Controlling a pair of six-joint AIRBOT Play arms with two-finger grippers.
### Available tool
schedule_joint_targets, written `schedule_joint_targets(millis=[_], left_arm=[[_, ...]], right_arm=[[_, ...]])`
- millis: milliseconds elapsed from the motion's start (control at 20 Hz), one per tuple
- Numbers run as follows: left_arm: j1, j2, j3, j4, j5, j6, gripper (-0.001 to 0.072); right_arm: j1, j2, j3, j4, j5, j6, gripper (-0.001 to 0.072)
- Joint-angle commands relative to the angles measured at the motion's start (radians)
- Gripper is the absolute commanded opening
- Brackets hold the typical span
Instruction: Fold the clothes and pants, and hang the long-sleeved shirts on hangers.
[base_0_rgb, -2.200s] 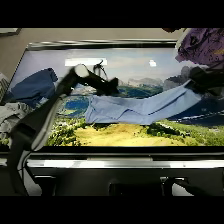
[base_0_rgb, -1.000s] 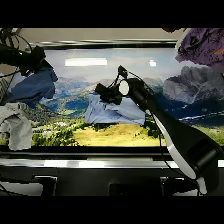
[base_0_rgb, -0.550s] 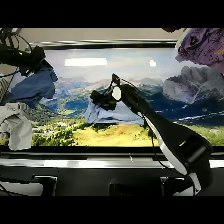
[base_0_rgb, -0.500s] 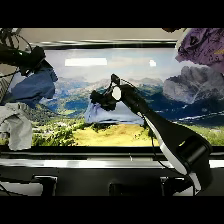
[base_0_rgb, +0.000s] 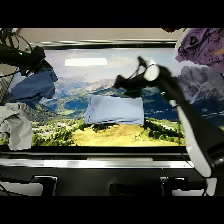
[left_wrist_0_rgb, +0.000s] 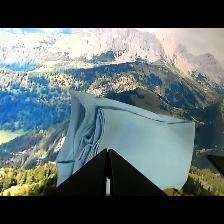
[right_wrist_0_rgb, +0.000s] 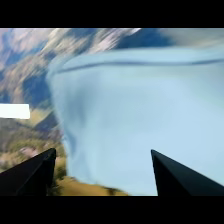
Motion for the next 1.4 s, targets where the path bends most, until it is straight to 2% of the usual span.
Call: schedule_joint_targets(millis=[0,200,400,550,750,850,1150,1350], left_arm=[[0.0,0.001,0.0,0.0,0.0,0.0,0.0017],[0.0,0.001,0.0,0.0,0.0,0.0,0.0017],[0.0,0.001,0.0,0.0,0.0,0.0,0.0017],[0.0,0.002,0.0,-0.001,0.0,-0.002,0.0017],[0.0,0.002,0.0,-0.001,0.0,-0.004,0.0017],[0.0,0.002,0.0,-0.001,0.0,-0.004,0.0017],[0.0,0.001,0.0,0.0,0.0,-0.023,0.0017],[0.0,0.0,0.0,0.0,0.0,-0.022,0.0017]], right_arm=[[-0.272,0.045,-0.013,0.023,0.18,-0.192,0.0678],[-0.488,0.041,-0.248,0.266,0.177,-0.446,0.0677],[-0.508,-0.018,-0.447,0.392,0.146,-0.633,0.0667],[-0.488,-0.099,-0.463,0.462,0.111,-0.69,0.0594],[-0.45,-0.156,-0.463,0.483,0.05,-0.717,0.0585],[-0.424,-0.174,-0.463,0.496,0.04,-0.724,0.0521],[-0.369,-0.179,-0.439,0.532,-0.001,-0.713,0.0041],[-0.395,-0.18,-0.208,0.451,-0.005,-0.566,0.0038]])
